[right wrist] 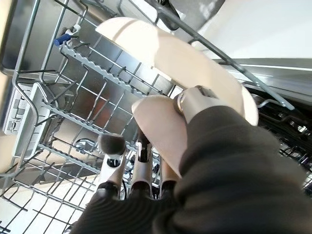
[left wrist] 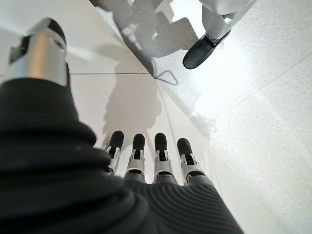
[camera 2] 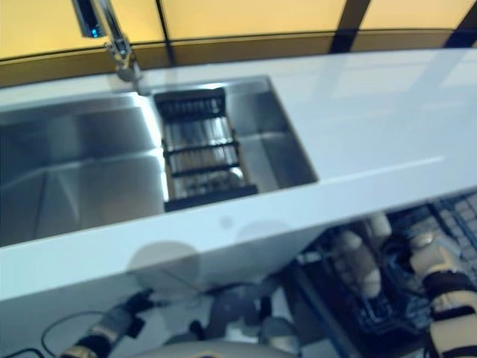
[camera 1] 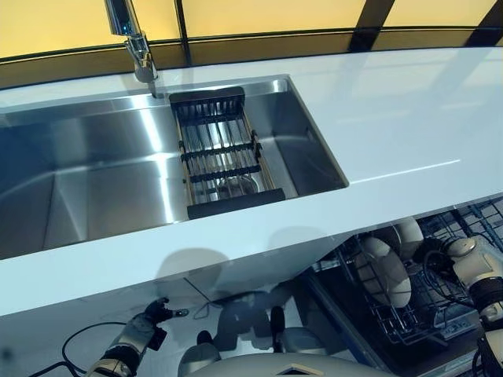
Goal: Take plates into dishwasher
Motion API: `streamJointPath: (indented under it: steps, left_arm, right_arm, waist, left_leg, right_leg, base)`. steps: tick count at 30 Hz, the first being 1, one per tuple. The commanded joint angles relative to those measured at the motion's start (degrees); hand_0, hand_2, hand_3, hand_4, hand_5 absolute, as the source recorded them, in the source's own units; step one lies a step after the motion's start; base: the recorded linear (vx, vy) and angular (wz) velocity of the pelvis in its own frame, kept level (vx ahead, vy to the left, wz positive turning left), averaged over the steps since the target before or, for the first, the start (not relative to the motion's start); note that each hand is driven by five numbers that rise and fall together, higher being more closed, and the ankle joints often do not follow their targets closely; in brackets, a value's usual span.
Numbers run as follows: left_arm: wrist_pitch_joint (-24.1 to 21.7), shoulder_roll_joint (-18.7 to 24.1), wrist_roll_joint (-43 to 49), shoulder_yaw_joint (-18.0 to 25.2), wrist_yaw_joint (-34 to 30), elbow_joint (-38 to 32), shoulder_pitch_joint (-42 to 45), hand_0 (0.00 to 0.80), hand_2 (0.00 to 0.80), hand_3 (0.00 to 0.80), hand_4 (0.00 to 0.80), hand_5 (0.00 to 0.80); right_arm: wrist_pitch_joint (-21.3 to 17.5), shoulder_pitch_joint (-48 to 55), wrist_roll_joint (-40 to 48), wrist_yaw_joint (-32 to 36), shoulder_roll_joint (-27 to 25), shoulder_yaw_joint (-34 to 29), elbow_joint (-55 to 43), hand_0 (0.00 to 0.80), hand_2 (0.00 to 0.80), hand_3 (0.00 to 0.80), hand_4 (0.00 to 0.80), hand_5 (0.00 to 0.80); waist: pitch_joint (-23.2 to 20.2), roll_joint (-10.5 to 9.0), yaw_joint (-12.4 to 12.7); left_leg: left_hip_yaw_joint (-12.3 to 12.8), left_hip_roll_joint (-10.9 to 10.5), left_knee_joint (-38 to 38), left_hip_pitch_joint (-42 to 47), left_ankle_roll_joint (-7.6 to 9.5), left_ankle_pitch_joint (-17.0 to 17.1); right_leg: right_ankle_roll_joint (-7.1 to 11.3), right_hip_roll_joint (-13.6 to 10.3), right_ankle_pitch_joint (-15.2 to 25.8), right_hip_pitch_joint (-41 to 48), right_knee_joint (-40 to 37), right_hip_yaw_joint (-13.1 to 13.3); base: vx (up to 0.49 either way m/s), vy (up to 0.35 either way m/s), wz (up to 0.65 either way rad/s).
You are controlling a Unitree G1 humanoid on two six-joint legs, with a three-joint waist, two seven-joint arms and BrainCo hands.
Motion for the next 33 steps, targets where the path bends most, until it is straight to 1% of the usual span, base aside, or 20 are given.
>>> streamJointPath:
  steps: [1, 7, 9, 10, 11, 12, 21, 28, 33]
  left_arm:
    - [-1.57, 0.78, 0.35, -1.38, -0.23, 0.59, -3.95, 0.000, 0.000, 0.000, 0.000, 0.000]
    - [-1.98, 0.78, 0.59, -1.40, -0.33, 0.94, -3.99, 0.000, 0.000, 0.000, 0.000, 0.000]
    - [-1.90, 0.78, 0.61, -1.41, -0.38, 0.91, -4.06, 0.000, 0.000, 0.000, 0.000, 0.000]
    - [-1.69, 0.77, 0.72, -1.36, -0.50, 0.79, -4.18, 0.000, 0.000, 0.000, 0.000, 0.000]
    - [-1.73, 0.78, 0.80, -1.32, -0.54, 0.79, -4.11, 0.000, 0.000, 0.000, 0.000, 0.000]
    - [-1.74, 0.79, 0.89, -1.25, -0.60, 0.75, -4.05, 0.000, 0.000, 0.000, 0.000, 0.000]
    - [-2.03, 0.62, 1.03, -1.00, -0.26, 1.03, -4.00, 0.000, 0.000, 0.000, 0.000, 0.000]
    - [-2.31, 0.56, 1.25, -0.99, -0.10, 1.38, -3.98, 0.000, 0.000, 0.000, 0.000, 0.000]
    - [-2.15, 0.53, 1.45, -0.67, 0.01, 1.35, -3.71, 0.000, 0.000, 0.000, 0.000, 0.000]
  right_arm:
    - [0.09, -7.10, -1.59, 1.29, 0.17, 2.92, 4.85, 0.800, 0.800, 0.800, 0.800, 0.800]
    - [-0.04, -8.33, -2.51, 3.25, 1.14, 4.25, 6.77, 0.800, 0.800, 0.800, 0.800, 0.800]
    - [-0.22, -8.28, -2.41, 2.51, 1.26, 4.37, 6.99, 0.800, 0.800, 0.800, 0.800, 0.800]
    - [-0.29, -8.22, -1.87, 2.22, 1.30, 4.40, 7.17, 0.637, 0.637, 0.637, 0.637, 0.637]
    - [-0.23, -8.13, -2.18, 1.25, 1.41, 4.23, 6.80, 0.452, 0.452, 0.452, 0.452, 0.452]
    - [0.18, -8.13, -1.96, 0.68, 1.38, 4.11, 6.55, 0.000, 0.000, 0.000, 0.000, 0.000]
    - [1.51, -8.00, -2.30, 1.45, 0.04, 2.75, 5.15, 0.000, 0.000, 0.000, 0.000, 0.000]
    - [1.48, -7.12, -2.03, 2.00, -1.22, 1.57, 5.06, 0.000, 0.000, 0.000, 0.000, 0.000]
    - [3.09, -5.88, 2.21, 0.87, -2.49, -0.55, 4.01, 0.000, 0.000, 0.000, 0.000, 0.000]
  waist:
    - [-0.90, -0.21, 1.80]
    - [-0.83, 0.03, 2.37]
    - [-0.86, 0.04, 2.44]
    - [-0.91, 0.01, 2.44]
    - [-0.92, -0.01, 2.43]
    - [-0.90, -0.01, 2.43]
    - [-0.99, -0.43, 1.79]
    - [-1.30, -0.88, 1.27]
    - [-1.43, -1.17, 0.68]
  left_leg:
    - [-2.60, -1.37, 4.48, -2.14, 3.25, -4.59]
    - [-3.19, -1.59, 4.25, -2.24, 3.28, -4.49]
    - [-3.22, -1.59, 4.22, -2.27, 3.25, -4.45]
    - [-3.32, -1.60, 4.14, -2.21, 3.27, -4.48]
    - [-3.32, -1.59, 4.08, -2.17, 3.25, -4.47]
    - [-3.35, -1.59, 4.04, -2.13, 3.25, -4.45]
    - [-2.97, -1.45, 3.93, -1.77, 3.36, -4.58]
    - [-2.35, -1.04, 4.01, -1.49, 3.39, -4.68]
    - [-1.91, -0.83, 3.90, -1.16, 3.34, -4.69]
  right_leg:
    - [4.30, -1.04, -3.78, -0.88, 5.35, -2.15]
    - [4.19, -1.25, -3.91, -0.81, 5.40, -2.27]
    - [4.22, -1.29, -3.88, -0.77, 5.33, -2.33]
    - [4.24, -1.33, -3.86, -0.76, 5.29, -2.29]
    - [4.28, -1.32, -3.84, -0.74, 5.28, -2.28]
    - [4.29, -1.29, -3.81, -0.70, 5.25, -2.23]
    - [4.37, -0.97, -3.68, -0.85, 5.28, -1.56]
    - [4.28, -0.57, -3.74, -0.57, 5.02, -1.15]
    - [4.21, -0.24, -3.62, -0.40, 4.79, -0.74]
  base:
    - [0.000, 0.000, 0.00]
    - [0.007, 0.005, 0.07]
    - [0.002, 0.002, 0.02]
    - [0.000, 0.000, 0.00]
    - [0.000, 0.000, 0.00]
    - [0.000, 0.000, 0.00]
    - [0.000, 0.000, 0.00]
    - [0.000, 0.000, 0.00]
    - [0.000, 0.000, 0.00]
